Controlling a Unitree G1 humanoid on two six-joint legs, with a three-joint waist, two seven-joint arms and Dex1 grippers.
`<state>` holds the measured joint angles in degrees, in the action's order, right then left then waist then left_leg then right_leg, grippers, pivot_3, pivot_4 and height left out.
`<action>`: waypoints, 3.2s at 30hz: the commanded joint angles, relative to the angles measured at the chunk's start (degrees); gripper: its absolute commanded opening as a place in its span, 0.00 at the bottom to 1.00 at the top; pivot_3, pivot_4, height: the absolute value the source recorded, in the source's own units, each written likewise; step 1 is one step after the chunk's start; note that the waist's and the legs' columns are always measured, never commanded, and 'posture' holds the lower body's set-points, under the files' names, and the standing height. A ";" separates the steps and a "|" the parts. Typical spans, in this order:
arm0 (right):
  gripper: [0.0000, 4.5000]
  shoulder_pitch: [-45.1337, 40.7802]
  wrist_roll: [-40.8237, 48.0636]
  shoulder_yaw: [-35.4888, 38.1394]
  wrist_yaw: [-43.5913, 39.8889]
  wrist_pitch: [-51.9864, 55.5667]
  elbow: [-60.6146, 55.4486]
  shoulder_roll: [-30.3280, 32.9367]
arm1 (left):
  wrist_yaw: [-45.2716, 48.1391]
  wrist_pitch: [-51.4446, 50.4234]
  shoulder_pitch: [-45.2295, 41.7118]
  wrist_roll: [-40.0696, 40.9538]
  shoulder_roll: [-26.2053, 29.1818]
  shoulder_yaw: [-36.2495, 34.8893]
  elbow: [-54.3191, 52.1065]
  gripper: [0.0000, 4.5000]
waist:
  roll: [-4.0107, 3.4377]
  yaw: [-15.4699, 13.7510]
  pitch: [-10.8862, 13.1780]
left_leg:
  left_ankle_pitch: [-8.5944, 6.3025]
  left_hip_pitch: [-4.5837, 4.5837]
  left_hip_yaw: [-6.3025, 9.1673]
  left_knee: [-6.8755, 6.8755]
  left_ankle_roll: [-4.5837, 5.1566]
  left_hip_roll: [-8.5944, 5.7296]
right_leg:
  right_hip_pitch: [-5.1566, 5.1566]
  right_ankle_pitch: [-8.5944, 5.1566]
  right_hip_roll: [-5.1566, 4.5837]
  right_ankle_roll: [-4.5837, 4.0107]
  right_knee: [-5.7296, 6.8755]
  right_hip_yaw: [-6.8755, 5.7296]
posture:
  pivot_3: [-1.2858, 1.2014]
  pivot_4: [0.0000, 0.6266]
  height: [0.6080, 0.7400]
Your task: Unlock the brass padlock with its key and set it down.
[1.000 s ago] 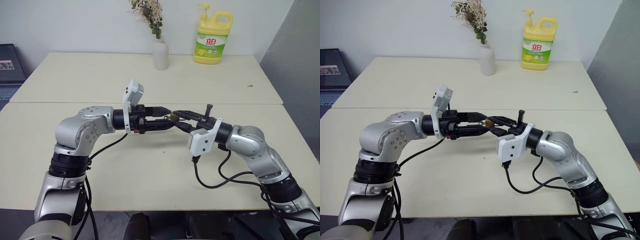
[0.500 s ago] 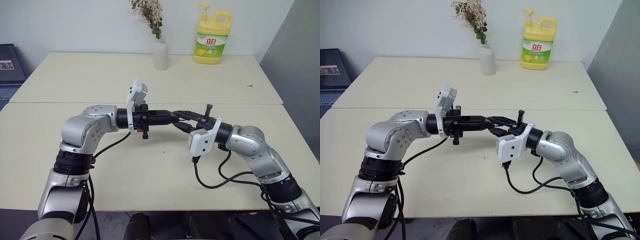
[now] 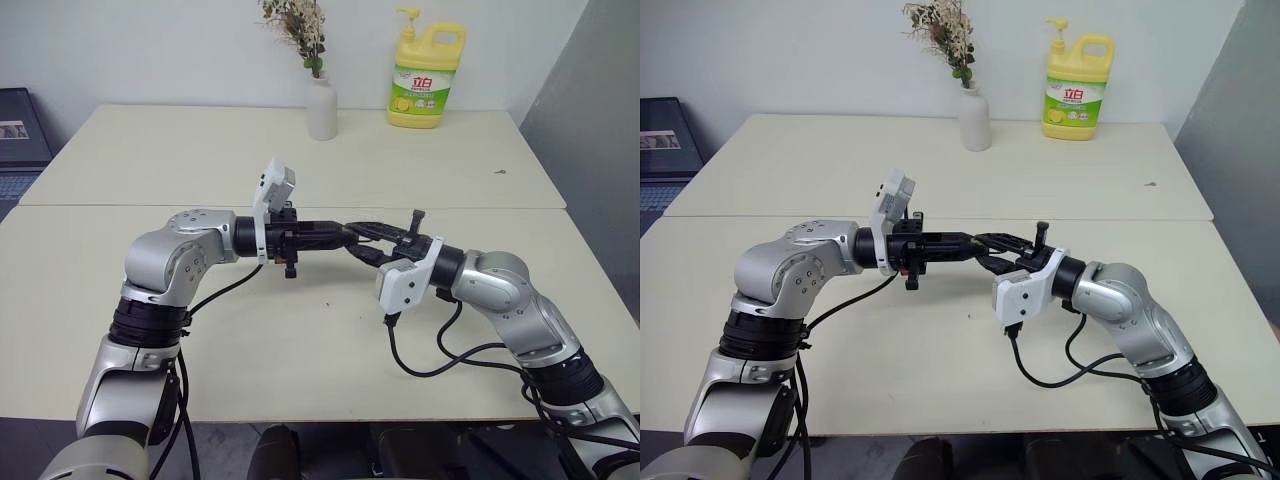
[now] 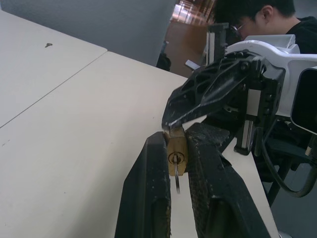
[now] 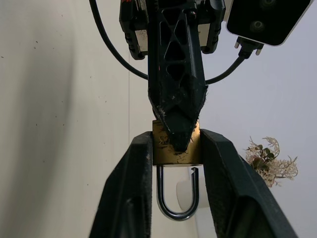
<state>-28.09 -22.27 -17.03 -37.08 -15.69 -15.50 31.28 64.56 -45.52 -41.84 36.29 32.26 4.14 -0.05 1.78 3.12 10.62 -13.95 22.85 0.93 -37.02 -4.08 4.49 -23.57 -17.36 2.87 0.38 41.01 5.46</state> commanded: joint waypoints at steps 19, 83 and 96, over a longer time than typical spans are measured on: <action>0.36 3.52 31.41 11.49 -13.85 21.09 -16.54 7.95 | 7.11 6.71 -3.01 -1.82 2.00 -0.34 2.19 0.04 | 0.00 -0.02 0.00 | -0.01 -0.04 0.06 0.00 0.01 -0.02 | 0.08 -0.04 0.01 0.07 -0.02 -0.04 | 0.52 0.24 1.00; 0.00 0.20 31.32 4.99 -22.55 18.35 -7.16 7.32 | 8.83 -1.51 -0.18 5.66 4.61 -2.30 -5.83 0.04 | -0.01 0.00 0.00 | -0.01 -0.02 0.08 0.01 0.02 -0.02 | 0.07 -0.15 0.00 0.25 -0.08 -0.06 | 0.52 0.24 1.00; 0.00 2.00 30.81 5.15 -23.80 20.14 -8.28 9.42 | 7.20 -1.30 -0.37 5.76 4.31 -2.76 -5.23 0.04 | -0.01 -0.07 0.00 | -0.01 -0.02 0.08 0.00 0.02 -0.02 | 0.07 -0.15 0.00 0.26 -0.09 -0.07 | 0.52 0.24 1.00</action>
<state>-25.95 7.87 -12.69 -60.26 4.16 -21.31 40.10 72.29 -47.17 -41.21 40.61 36.73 3.85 -4.20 1.78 3.04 10.62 -13.96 22.84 1.01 -37.02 -4.06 4.48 -23.50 -17.52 2.88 0.64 40.92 5.41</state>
